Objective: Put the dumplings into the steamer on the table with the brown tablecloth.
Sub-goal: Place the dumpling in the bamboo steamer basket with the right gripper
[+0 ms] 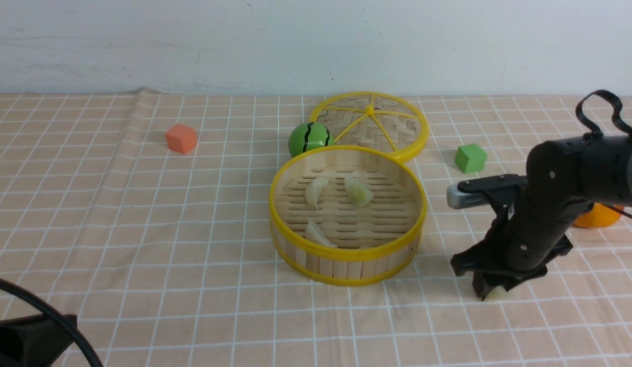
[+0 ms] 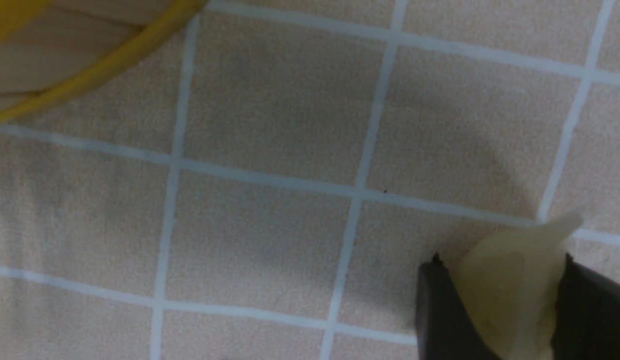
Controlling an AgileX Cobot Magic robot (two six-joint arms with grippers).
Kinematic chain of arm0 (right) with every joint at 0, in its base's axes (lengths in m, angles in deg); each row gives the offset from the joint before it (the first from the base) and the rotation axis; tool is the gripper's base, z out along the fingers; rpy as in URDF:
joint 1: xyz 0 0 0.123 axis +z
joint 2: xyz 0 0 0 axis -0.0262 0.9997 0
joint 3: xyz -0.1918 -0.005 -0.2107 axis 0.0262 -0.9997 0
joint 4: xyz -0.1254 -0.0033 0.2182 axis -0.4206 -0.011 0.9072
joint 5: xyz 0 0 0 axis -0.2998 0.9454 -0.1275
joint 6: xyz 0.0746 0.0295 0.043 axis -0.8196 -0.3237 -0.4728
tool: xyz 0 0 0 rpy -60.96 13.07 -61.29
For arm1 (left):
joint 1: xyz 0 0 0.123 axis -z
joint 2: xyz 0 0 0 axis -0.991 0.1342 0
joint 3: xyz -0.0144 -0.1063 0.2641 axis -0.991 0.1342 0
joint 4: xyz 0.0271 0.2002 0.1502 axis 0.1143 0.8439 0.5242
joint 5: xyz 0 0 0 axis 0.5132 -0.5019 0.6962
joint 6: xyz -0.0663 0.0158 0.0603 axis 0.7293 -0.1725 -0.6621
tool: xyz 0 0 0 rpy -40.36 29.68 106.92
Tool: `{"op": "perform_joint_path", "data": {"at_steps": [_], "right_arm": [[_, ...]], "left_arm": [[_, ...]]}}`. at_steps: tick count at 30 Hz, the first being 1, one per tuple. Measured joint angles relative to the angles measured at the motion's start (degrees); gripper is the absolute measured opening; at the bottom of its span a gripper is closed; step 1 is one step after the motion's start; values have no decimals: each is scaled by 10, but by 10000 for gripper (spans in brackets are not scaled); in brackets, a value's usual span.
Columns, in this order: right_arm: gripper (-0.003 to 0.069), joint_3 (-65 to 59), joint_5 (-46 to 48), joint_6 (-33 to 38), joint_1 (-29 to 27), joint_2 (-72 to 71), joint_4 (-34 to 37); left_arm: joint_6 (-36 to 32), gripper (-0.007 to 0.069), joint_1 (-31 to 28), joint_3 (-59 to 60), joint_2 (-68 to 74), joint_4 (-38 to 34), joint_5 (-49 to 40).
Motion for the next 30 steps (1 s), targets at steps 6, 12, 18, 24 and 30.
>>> {"op": "perform_joint_path", "data": {"at_steps": [6,12,18,24,30], "right_arm": [[253,72,39,12,0,-33,7],[253,172,5,67,14,-66,116],[253,179,-81,288,78,11,230],[337,173,-99,336,96,104,251],[540,206,-70,330,91,62,232]], "left_arm": [[0,123,0,0,0,0,0],[0,125,0,0,0,5,1],[0,127,0,0,0,13,1],[0,134,0,0,0,13,-3],[0,143,0,0,-1,14,-7]]}}
